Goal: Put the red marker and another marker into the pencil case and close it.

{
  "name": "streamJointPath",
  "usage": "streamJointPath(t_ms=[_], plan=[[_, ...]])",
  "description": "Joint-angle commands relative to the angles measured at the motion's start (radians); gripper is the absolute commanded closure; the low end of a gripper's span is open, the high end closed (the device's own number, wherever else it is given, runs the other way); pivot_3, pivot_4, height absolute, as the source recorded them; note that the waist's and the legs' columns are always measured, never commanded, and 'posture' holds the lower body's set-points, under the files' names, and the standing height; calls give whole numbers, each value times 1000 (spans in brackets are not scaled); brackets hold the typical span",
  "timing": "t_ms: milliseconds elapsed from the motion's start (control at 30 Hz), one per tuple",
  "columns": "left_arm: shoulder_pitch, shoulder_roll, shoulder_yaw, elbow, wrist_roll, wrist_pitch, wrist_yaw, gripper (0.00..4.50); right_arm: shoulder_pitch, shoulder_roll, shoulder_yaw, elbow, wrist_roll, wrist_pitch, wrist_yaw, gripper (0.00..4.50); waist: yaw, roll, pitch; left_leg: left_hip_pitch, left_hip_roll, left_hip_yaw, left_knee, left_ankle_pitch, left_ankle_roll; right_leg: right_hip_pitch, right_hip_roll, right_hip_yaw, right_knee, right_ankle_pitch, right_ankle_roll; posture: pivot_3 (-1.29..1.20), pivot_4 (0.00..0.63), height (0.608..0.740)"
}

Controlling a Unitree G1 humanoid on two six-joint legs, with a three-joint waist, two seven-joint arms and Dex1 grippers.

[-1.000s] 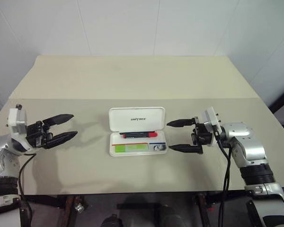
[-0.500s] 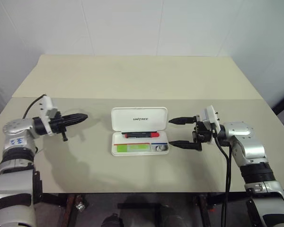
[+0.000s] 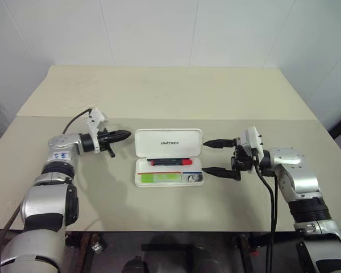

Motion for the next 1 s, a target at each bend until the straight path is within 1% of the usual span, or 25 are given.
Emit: streamJointPath(t_ms=[33, 167, 367, 500, 600, 700, 833, 1000], plan=[[-42, -23, 6, 10, 21, -10, 20, 4481, 8, -22, -36, -45, 18, -5, -13, 0, -1, 0, 0, 0, 0, 0, 0, 0, 0, 0, 0, 0, 0, 0, 0, 0, 150, 740], [-59, -69, -6, 13, 41, -1, -33, 4481, 20, -27, -42, -61, 24, 0, -18, 0, 0, 0, 0, 0, 0, 0, 0, 0, 0, 0, 0, 0, 0, 0, 0, 0, 150, 740], [-74, -91, -14, -11, 38, -23, -250, 4481, 47, -75, -65, -69, 52, 13, 19, 0, 0, 0, 0, 0, 0, 0, 0, 0, 0, 0, 0, 0, -1, 0, 0, 0, 150, 740], [-69, -93, -33, -28, 44, -43, -361, 4481, 43, -99, -66, -32, 53, -2, 54, 0, -1, 0, 0, 0, 0, 0, 0, 0, 0, 0, 0, 0, -1, 0, 0, 0, 150, 740], [-50, -94, -70, -50, 60, -84, -436, 4481, 3, -102, -90, 58, 59, -22, 80, 0, -1, 0, 0, 0, 0, 0, 0, 0, 0, 0, 0, 0, -1, 0, 0, 0, 150, 740], [-30, -100, -112, -70, 79, -131, -465, 4481, -36, -119, -101, 147, 59, -52, 141, 0, -1, 0, 0, 0, 0, 0, 1, 0, 0, 1, 0, 1, 0, 1, 1, 0, 150, 740], [-1, -118, -175, -92, 111, -193, -453, 4481, -92, -125, -113, 215, 88, -51, 217, 0, -1, 0, 0, 0, 0, 0, 1, 0, 0, 1, 0, 2, -1, 1, 1, 0, 150, 740], [40, -128, -270, -109, 175, -278, -428, 4481, -135, -113, -104, 259, 79, -73, 235, 0, -1, 0, 0, 1, 0, 0, 2, 0, 0, 1, 0, 2, 0, 1, 1, 0, 150, 740]])
